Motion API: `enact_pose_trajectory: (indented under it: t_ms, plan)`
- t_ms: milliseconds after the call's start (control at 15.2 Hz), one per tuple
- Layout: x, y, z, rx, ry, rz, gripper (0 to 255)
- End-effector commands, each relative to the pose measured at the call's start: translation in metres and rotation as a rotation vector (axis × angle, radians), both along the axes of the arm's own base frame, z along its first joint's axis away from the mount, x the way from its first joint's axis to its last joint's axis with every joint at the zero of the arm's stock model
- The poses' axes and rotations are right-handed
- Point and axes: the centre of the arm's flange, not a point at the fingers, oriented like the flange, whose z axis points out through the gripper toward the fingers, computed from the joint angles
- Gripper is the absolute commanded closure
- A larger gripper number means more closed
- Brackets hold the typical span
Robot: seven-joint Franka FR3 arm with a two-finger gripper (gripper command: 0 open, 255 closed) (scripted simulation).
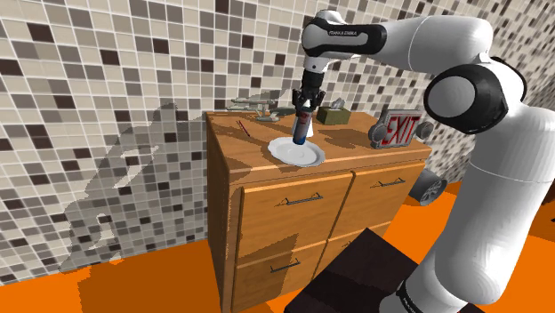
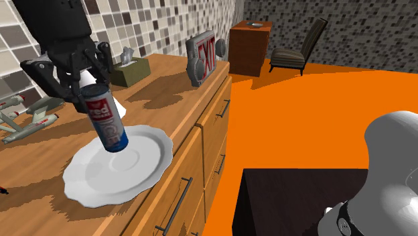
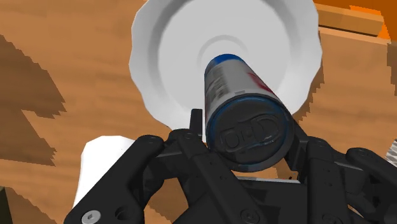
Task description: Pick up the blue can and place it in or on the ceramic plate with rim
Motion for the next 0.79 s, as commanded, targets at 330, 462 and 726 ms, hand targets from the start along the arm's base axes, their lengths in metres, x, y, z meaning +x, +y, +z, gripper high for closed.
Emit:
enact_pose_trajectory:
  t_ms: [330,462,726]
  plan:
    - [0.000,0.000,-0.038,0.000,-0.001,0.000,255]
    - [0.000,0.000,-0.038,0.000,-0.001,0.000,255]
    - [0.000,0.000,-0.038,0.000,-0.001,0.000,255]
